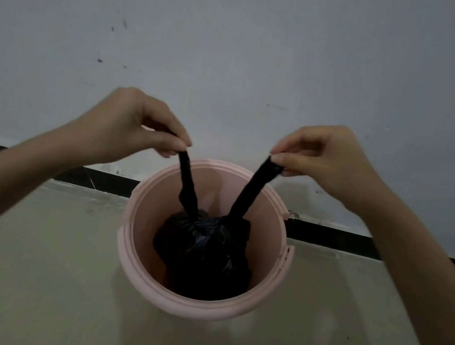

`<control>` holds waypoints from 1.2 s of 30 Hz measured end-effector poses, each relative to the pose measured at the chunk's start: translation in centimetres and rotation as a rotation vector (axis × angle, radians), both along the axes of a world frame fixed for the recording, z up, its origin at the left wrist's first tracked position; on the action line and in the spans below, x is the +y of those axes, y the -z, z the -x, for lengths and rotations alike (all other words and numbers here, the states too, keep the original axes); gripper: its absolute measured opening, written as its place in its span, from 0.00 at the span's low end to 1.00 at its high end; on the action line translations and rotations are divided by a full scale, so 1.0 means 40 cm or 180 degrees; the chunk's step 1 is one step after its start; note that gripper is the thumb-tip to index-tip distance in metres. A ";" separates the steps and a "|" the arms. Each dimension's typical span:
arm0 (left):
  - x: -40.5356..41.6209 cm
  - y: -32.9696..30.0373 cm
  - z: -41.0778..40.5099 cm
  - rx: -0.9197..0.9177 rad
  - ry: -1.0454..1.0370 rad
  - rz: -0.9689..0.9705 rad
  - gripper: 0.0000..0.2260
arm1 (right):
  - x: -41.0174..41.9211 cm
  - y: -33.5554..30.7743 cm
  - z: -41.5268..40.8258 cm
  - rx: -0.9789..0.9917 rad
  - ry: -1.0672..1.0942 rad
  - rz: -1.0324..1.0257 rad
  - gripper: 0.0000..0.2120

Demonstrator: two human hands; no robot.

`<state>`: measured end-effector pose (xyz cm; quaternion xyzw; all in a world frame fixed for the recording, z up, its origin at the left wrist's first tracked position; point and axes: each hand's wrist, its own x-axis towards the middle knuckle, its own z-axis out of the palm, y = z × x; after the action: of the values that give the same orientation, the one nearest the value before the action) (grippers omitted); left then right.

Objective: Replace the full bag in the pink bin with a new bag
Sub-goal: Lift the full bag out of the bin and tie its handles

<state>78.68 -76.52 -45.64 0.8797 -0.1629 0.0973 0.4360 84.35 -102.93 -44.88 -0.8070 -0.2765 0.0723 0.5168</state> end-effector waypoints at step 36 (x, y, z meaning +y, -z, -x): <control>-0.084 -0.078 -0.108 0.0113 -0.0399 0.0921 0.07 | 0.222 0.021 -0.007 0.0906 0.0687 -0.0801 0.08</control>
<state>83.02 -79.90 -42.50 0.8177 -0.0842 0.1312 0.5541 84.64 -94.06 -45.71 -0.7427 -0.1196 0.0947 0.6521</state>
